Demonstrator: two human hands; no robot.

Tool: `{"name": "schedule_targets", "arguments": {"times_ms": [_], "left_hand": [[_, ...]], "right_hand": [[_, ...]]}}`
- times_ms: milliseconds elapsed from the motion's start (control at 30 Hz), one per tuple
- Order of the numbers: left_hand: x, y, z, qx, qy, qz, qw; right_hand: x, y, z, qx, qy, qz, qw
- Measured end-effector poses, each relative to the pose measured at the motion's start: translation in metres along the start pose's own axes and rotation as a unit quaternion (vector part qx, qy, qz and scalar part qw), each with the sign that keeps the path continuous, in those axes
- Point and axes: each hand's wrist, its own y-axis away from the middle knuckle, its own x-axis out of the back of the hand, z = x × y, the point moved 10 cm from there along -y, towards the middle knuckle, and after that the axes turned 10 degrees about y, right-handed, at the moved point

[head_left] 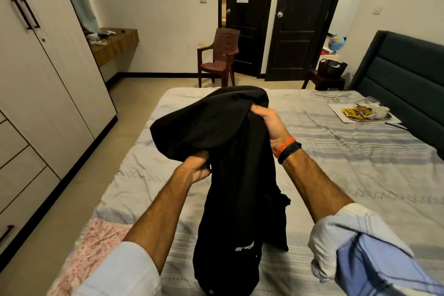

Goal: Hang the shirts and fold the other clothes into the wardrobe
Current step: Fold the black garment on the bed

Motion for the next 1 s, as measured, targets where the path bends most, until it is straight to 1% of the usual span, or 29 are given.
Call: {"name": "schedule_targets", "arguments": {"times_ms": [33,100,133,167,200,300,333,400,433,467,500,533,567,600,633,667,800,867,900,933,1000], "left_hand": [[0.0,0.001,0.01,-0.033,0.0,0.027,0.999],[0.003,0.01,0.034,-0.125,-0.079,0.087,0.985],[0.0,0.015,0.044,-0.159,-0.124,0.097,0.975],[-0.004,0.019,0.05,-0.165,-0.175,0.089,0.967],[-0.008,0.021,0.052,-0.159,-0.214,0.073,0.961],[-0.002,0.02,0.041,-0.06,-0.329,0.02,0.942],[0.001,0.023,0.041,-0.048,-0.342,0.019,0.938],[0.005,0.025,0.043,-0.047,-0.317,0.036,0.947],[0.01,0.022,0.05,-0.068,-0.28,0.059,0.956],[0.016,0.022,0.06,-0.09,-0.236,0.092,0.963],[0.024,0.024,0.07,-0.112,-0.186,0.117,0.969],[0.029,0.026,0.077,-0.116,-0.158,0.128,0.972],[0.032,0.025,0.084,-0.112,-0.169,0.121,0.972],[0.034,0.024,0.087,-0.095,-0.203,0.102,0.969],[0.037,0.023,0.09,-0.082,-0.237,0.088,0.964],[0.038,0.024,0.091,-0.068,-0.258,0.071,0.961],[0.034,0.025,0.089,-0.058,-0.235,0.0,0.97],[0.036,0.024,0.089,-0.052,-0.267,-0.028,0.962],[0.036,0.024,0.086,-0.035,-0.297,-0.048,0.953],[0.038,0.024,0.078,0.0,-0.337,-0.07,0.939],[0.044,0.032,0.054,0.103,-0.425,-0.114,0.892]], "right_hand": [[0.0,0.0,-0.001,0.002,-0.014,-0.004,1.0],[0.001,0.003,-0.001,0.006,-0.026,-0.01,1.0],[0.003,0.003,-0.002,0.009,-0.026,-0.009,1.0],[0.006,0.003,-0.001,0.013,-0.028,-0.007,1.0],[0.009,0.003,-0.001,0.016,-0.027,-0.004,0.999],[0.02,0.002,0.004,0.009,-0.037,0.007,0.999],[0.024,-0.002,0.006,0.006,-0.038,0.011,0.999],[0.037,-0.012,0.014,-0.001,-0.012,0.038,0.999],[0.048,-0.018,0.017,-0.005,0.028,0.069,0.997],[0.064,-0.024,0.019,-0.005,0.103,0.111,0.988],[0.08,-0.027,0.021,-0.011,0.219,0.149,0.964],[0.093,-0.029,0.022,-0.019,0.353,0.176,0.919],[0.102,-0.027,0.023,-0.025,0.468,0.191,0.863],[0.107,-0.025,0.026,-0.026,0.532,0.192,0.824],[0.108,-0.024,0.03,-0.019,0.551,0.184,0.814],[0.106,-0.023,0.032,-0.003,0.553,0.18,0.814],[0.1,-0.026,0.03,0.038,0.548,0.173,0.817],[0.1,-0.029,0.032,0.05,0.557,0.163,0.813],[0.1,-0.029,0.033,0.064,0.55,0.163,0.816],[0.102,-0.029,0.033,0.082,0.531,0.166,0.827],[0.099,-0.026,0.031,0.128,0.463,0.164,0.862]]}}
